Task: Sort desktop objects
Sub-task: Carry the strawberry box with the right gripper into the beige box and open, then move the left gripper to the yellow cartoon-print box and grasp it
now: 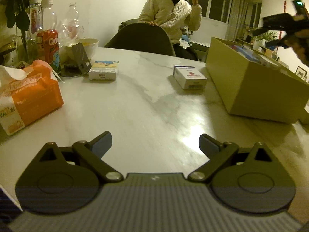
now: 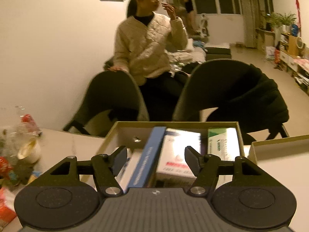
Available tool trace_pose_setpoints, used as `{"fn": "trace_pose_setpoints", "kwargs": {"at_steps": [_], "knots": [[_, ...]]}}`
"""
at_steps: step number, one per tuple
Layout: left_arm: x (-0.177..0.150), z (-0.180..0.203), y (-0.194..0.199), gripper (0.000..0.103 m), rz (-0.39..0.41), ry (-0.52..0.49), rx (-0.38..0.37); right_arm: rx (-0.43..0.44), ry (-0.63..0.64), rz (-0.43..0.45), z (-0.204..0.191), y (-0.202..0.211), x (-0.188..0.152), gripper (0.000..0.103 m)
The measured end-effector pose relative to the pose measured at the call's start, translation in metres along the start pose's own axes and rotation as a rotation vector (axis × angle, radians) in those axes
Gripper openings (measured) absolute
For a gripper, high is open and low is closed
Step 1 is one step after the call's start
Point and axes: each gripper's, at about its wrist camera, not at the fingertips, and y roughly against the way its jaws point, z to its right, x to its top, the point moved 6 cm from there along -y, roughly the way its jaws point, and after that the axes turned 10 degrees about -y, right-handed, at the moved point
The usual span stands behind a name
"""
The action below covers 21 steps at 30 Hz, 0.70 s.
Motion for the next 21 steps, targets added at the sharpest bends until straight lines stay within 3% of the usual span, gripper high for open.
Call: {"fn": "trace_pose_setpoints", "kwargs": {"at_steps": [9,17,21], "knots": [[0.02,-0.019,-0.02,0.101,-0.024,0.001,0.072,0.119,-0.003,0.031,-0.005,0.037,-0.042,0.075],[0.042,-0.048,-0.045,0.103,-0.026,-0.013,0.161,0.131,0.042,0.092,-0.002,0.063,-0.083,0.08],[0.053,-0.057,-0.065,0.103,-0.015,-0.074,0.224,0.143,0.057,0.148,0.0,0.074,-0.096,0.087]]}}
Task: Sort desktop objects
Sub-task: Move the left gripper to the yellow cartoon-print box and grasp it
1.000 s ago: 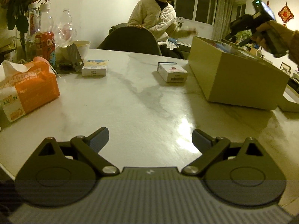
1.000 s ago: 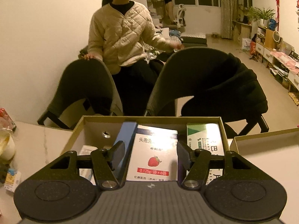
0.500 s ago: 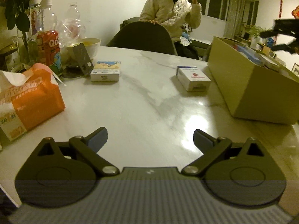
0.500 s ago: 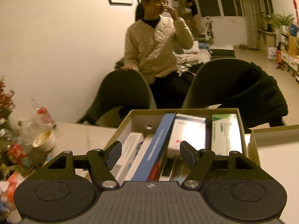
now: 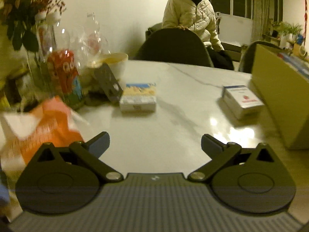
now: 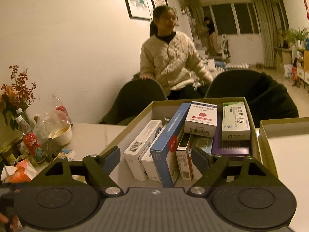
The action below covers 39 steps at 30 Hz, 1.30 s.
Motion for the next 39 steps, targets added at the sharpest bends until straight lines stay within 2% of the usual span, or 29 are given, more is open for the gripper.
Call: {"fn": "trace_pose_setpoints", "kwargs": {"at_steps": [2,7,10,13,21,26,29,33,39], "knots": [[0.004,-0.003,-0.011,0.103,0.001,-0.013,0.012,-0.005,0.009,0.026,0.001,0.003,-0.005,0.091],[0.013,-0.008,-0.036,0.103,0.004,-0.014,0.032,-0.038,0.098,0.033,-0.005,0.005,-0.02,0.093],[0.019,-0.008,-0.049,0.103,0.012,-0.031,0.063,0.01,0.129,0.042,-0.012,0.005,-0.025,0.096],[0.024,-0.007,-0.06,0.103,0.007,-0.036,0.075,0.059,0.134,0.01,-0.019,0.0,-0.032,0.096],[0.031,-0.01,-0.083,0.103,-0.021,-0.035,0.122,0.103,0.158,-0.042,-0.032,-0.008,-0.045,0.096],[0.033,-0.016,-0.092,0.101,-0.03,-0.011,0.122,0.112,0.153,-0.047,-0.034,-0.009,-0.047,0.096],[0.034,-0.017,-0.095,0.092,-0.038,-0.006,0.113,0.118,0.152,-0.053,-0.035,-0.01,-0.048,0.096],[0.033,-0.017,-0.098,0.068,-0.058,0.003,0.105,0.123,0.159,-0.064,-0.038,-0.012,-0.051,0.096],[0.03,-0.016,-0.089,0.067,-0.034,-0.007,0.102,0.134,0.163,-0.077,-0.042,-0.013,-0.056,0.096]]}}
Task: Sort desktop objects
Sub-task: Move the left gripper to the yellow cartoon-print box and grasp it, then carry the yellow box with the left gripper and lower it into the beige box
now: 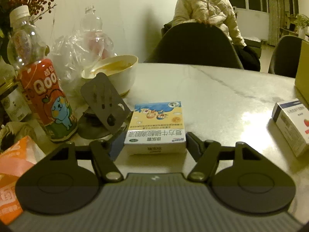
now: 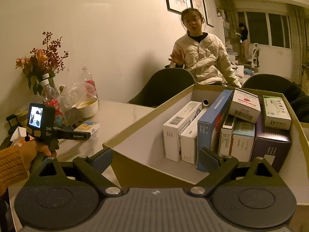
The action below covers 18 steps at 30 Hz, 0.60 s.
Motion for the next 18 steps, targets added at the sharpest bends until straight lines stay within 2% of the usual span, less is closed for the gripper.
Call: {"fn": "trace_pose_setpoints", "kwargs": {"at_steps": [10,18], "knots": [[0.011,0.023,0.04,0.066,0.098,-0.059,-0.03,0.004,-0.005,0.0,0.002,-0.001,0.001,0.096],[0.046,0.062,0.08,0.066,0.19,-0.076,-0.115,0.005,-0.025,0.039,0.009,0.007,0.008,0.096]]}}
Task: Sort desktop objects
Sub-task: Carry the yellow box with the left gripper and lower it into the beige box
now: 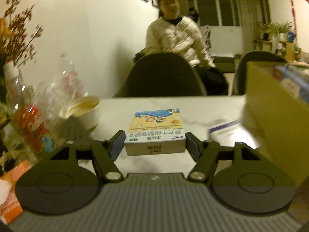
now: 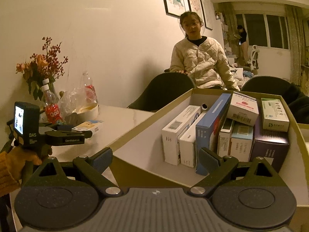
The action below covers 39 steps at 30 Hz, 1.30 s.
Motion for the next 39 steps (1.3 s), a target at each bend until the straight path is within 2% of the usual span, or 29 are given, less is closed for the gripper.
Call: {"fn": "trace_pose_setpoints", "kwargs": {"at_steps": [12,18,29,39], "knots": [[0.064,0.056,0.019,0.066,0.079,-0.007,-0.152,-0.073,-0.089,0.081,0.034,0.019,0.018,0.096],[0.087,0.092,0.013,0.066,0.103,-0.056,-0.204,-0.098,-0.16,0.119,0.059,0.029,0.025,0.096],[0.109,0.153,-0.012,0.066,0.063,-0.209,-0.217,-0.111,-0.272,0.16,0.091,0.043,0.03,0.096],[0.114,0.183,-0.028,0.066,0.006,-0.306,-0.174,-0.07,-0.334,0.174,0.099,0.051,0.031,0.096]]}}
